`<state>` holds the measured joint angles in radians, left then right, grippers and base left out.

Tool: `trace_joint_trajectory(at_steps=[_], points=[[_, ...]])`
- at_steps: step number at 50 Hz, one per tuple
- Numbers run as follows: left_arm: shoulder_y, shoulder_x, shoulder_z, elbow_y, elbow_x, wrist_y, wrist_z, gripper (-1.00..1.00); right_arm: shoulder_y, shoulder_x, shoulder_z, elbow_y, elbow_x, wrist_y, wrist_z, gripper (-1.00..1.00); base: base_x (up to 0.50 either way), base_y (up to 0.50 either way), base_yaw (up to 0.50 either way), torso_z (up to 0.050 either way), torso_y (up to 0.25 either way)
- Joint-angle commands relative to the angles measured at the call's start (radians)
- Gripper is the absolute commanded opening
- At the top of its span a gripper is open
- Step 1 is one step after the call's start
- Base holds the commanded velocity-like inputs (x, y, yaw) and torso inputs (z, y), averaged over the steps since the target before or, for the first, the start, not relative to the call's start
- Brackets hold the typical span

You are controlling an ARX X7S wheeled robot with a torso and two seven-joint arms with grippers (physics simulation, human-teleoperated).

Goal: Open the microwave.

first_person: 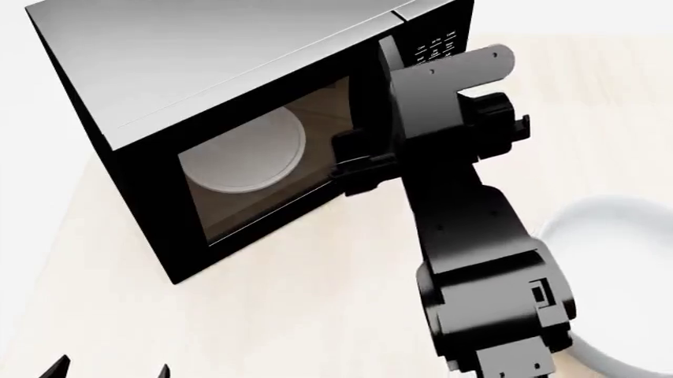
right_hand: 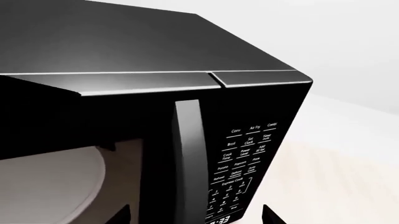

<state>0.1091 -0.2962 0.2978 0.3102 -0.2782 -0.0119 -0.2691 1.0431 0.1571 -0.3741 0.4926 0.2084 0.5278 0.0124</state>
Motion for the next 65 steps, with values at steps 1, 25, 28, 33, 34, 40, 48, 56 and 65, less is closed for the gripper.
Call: trace_joint_trajectory(at_steps=[1, 25, 28, 33, 34, 40, 48, 56, 65], points=[[-0.001, -0.003, 0.004, -0.001, -0.001, 0.002, -0.004, 1.0, 0.045, -0.023, -0.021, 0.097, -0.005, -0.036, -0.017, 1.0, 0.0, 0.0, 0.0, 0.0, 0.0], [-0.005, -0.009, 0.009, -0.002, -0.008, 0.004, -0.011, 1.0, 0.148, -0.08, -0.041, 0.442, -0.019, -0.214, -0.046, 1.0, 0.0, 0.0, 0.0, 0.0, 0.0], [-0.004, -0.01, 0.011, -0.001, -0.008, 0.005, -0.012, 1.0, 0.176, -0.097, -0.042, 0.527, -0.019, -0.262, -0.054, 1.0, 0.0, 0.0, 0.0, 0.0, 0.0], [-0.003, -0.012, 0.012, -0.001, -0.009, 0.006, -0.014, 1.0, 0.199, -0.108, -0.046, 0.593, -0.018, -0.297, -0.06, 1.0, 0.0, 0.0, 0.0, 0.0, 0.0], [-0.003, -0.012, 0.012, 0.0, -0.009, 0.006, -0.014, 1.0, 0.203, -0.111, -0.045, 0.612, -0.016, -0.309, -0.061, 1.0, 0.0, 0.0, 0.0, 0.0, 0.0], [-0.004, -0.014, 0.014, 0.0, -0.01, 0.006, -0.016, 1.0, 0.226, -0.121, -0.047, 0.697, -0.008, -0.361, -0.068, 1.0, 0.0, 0.0, 0.0, 0.0, 0.0], [-0.002, -0.016, 0.017, 0.003, -0.01, 0.008, -0.018, 1.0, 0.155, -0.085, -0.054, 0.506, 0.008, -0.265, -0.046, -1.0, 0.0, 0.0, 0.0, 0.0, 0.0], [-0.005, -0.018, 0.016, 0.001, -0.015, 0.008, -0.02, 1.0, 0.076, -0.042, -0.055, 0.299, 0.027, -0.162, -0.02, -1.0, 0.0, 0.0, 0.0, 0.0, 0.0], [-0.005, -0.021, 0.019, 0.002, -0.016, 0.009, -0.024, 1.0, 0.004, -0.002, -0.054, 0.113, 0.048, -0.076, 0.005, -1.0, 0.0, 0.0, 0.0, 0.0, 0.0]])
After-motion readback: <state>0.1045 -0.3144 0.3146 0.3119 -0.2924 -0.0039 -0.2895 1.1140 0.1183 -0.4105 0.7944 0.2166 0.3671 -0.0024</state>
